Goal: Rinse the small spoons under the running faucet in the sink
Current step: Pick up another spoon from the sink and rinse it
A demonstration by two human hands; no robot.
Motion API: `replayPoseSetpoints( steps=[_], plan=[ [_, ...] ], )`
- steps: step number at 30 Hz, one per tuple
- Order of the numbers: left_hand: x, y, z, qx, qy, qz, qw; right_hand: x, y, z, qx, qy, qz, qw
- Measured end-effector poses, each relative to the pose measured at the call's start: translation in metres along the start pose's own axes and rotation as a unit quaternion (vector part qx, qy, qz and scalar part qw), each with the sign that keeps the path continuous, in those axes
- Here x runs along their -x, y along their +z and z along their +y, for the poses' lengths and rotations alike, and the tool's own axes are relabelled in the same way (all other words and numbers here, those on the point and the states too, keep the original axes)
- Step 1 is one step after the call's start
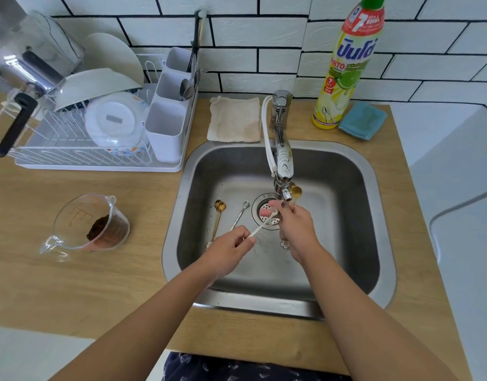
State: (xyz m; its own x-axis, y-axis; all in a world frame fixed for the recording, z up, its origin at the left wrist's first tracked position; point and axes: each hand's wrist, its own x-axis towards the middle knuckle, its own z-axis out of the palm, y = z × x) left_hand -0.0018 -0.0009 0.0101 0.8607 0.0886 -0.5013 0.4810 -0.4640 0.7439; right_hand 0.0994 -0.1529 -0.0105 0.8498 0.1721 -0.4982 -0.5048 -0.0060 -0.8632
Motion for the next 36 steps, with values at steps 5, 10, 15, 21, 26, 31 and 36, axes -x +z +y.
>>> replayPoseSetpoints(
  steps=[5, 10, 15, 21, 26, 31, 36],
  plan=[
    [-0.002, 0.0, 0.002, 0.008, 0.009, 0.008, 1.0, 0.004, -0.003, 0.002, 0.028, -0.035, -0.062, 0.997],
    [0.001, -0.002, 0.005, 0.102, -0.016, -0.03, 0.994, -0.002, -0.008, 0.0, -0.082, 0.027, -0.066, 0.994],
    [-0.012, -0.003, 0.018, 0.21, -0.042, -0.062, 0.975, 0.009, -0.004, 0.007, -0.015, 0.0, -0.099, 0.995],
    [-0.041, 0.002, 0.032, 0.136, -0.02, -0.016, 0.99, -0.003, -0.021, -0.019, -0.14, -0.011, 0.095, 0.986],
    [-0.07, 0.027, 0.072, 0.163, -0.017, -0.009, 0.986, -0.001, -0.024, -0.025, -0.119, 0.0, 0.08, 0.99],
    [-0.061, 0.03, 0.07, 0.263, 0.036, -0.069, 0.962, -0.002, -0.032, -0.029, -0.108, -0.007, 0.082, 0.991],
    [-0.045, 0.044, 0.06, 0.159, 0.062, -0.06, 0.984, 0.007, -0.015, -0.021, -0.133, 0.019, 0.023, 0.991]
  ],
)
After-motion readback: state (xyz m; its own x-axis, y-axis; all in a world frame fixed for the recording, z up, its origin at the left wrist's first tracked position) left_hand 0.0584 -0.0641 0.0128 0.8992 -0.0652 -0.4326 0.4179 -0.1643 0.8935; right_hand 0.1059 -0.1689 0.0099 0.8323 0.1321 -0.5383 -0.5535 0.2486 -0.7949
